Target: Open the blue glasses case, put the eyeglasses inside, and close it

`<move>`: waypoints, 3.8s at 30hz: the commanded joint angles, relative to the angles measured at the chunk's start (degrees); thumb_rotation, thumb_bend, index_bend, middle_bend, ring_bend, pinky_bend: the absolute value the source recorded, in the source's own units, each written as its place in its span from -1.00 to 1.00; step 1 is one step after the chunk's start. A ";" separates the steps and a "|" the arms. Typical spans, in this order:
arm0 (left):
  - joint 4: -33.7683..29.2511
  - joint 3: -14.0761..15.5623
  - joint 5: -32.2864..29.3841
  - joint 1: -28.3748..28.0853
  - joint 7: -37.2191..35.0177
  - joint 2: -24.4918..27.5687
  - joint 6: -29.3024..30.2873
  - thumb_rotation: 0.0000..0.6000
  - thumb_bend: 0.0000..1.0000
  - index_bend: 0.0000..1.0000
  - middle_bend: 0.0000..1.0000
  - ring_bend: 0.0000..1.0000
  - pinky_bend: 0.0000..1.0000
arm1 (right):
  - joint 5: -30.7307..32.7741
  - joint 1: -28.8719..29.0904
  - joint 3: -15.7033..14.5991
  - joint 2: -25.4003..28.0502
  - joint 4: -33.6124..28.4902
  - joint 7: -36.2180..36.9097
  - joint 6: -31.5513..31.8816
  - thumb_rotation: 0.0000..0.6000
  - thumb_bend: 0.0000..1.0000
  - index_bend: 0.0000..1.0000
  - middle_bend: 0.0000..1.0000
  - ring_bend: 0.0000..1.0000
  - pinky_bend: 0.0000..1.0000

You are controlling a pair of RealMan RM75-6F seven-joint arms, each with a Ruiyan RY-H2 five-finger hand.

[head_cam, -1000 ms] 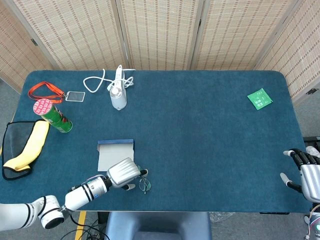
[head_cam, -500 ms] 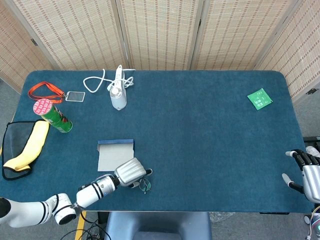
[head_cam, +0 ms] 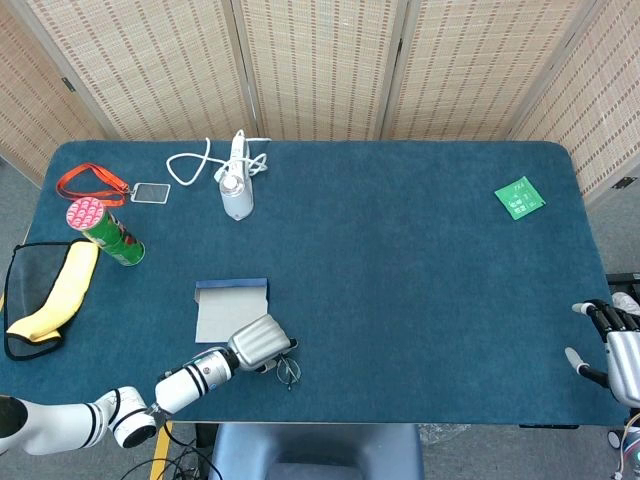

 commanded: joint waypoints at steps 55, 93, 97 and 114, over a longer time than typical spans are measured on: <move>-8.71 -4.70 -36.80 -1.06 9.83 11.15 -3.32 1.00 -0.09 -0.45 0.96 0.82 0.92 | -0.56 -0.07 -0.11 0.10 0.00 0.47 0.37 1.00 -0.57 -0.45 -0.46 -0.31 -0.40; -4.43 -5.09 -36.94 -2.97 14.93 6.31 0.39 1.00 -0.11 -0.85 0.95 0.81 0.92 | 0.08 -0.78 -0.15 -0.06 1.32 2.02 0.47 1.00 -0.57 -0.45 -0.46 -0.27 -0.40; -7.07 -4.63 -35.54 -2.16 14.93 7.36 2.08 1.00 -0.30 -0.95 0.95 0.81 0.92 | -0.11 -0.53 -0.08 -0.22 1.40 2.00 0.28 1.00 -0.57 -0.45 -0.46 -0.27 -0.40; 0.17 -7.02 -41.65 -4.64 18.72 1.35 1.21 1.00 -0.44 -1.00 0.95 0.81 0.92 | -0.41 -0.89 -0.21 0.23 0.72 1.63 0.88 1.00 -0.57 -0.45 -0.46 -0.26 -0.40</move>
